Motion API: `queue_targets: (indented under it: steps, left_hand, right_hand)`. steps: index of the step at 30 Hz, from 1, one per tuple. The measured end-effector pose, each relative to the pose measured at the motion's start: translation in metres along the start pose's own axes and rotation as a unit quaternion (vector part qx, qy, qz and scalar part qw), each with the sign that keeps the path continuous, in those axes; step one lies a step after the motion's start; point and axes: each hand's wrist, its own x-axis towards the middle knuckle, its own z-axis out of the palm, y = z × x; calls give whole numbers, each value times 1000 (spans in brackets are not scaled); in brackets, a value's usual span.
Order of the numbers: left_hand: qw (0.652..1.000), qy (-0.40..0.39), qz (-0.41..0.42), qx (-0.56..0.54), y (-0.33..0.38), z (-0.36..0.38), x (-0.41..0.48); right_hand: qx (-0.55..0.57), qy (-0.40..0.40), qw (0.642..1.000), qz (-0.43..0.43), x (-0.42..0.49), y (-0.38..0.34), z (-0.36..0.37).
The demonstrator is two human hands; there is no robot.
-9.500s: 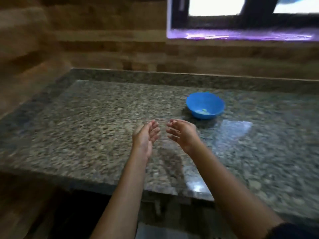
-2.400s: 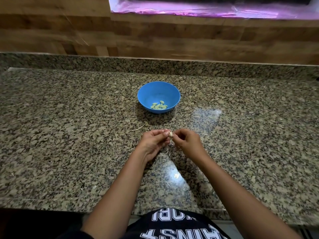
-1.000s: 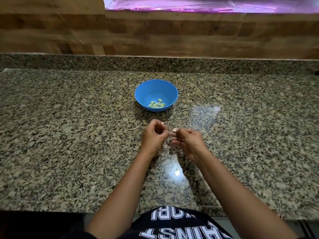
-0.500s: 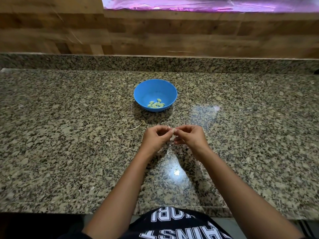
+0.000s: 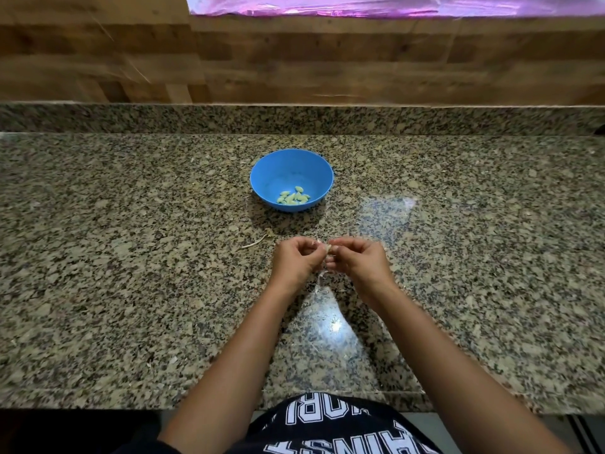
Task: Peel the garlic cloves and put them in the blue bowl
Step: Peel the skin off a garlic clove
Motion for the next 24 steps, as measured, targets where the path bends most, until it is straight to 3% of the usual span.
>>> queue_targets:
  steps: [10,17,24]
  left_hand:
    - [998,53,-11,-35,0,1,1]
    - [989,10,74,129,-1,2,2]
    - [999,-16,23,36,2,0,8]
  right_hand:
    - [179,-3,979,95,5,0,-5]
    - [128,8,987,93,8,0,-4]
    - [131,-11,985,113,5,-10,-8]
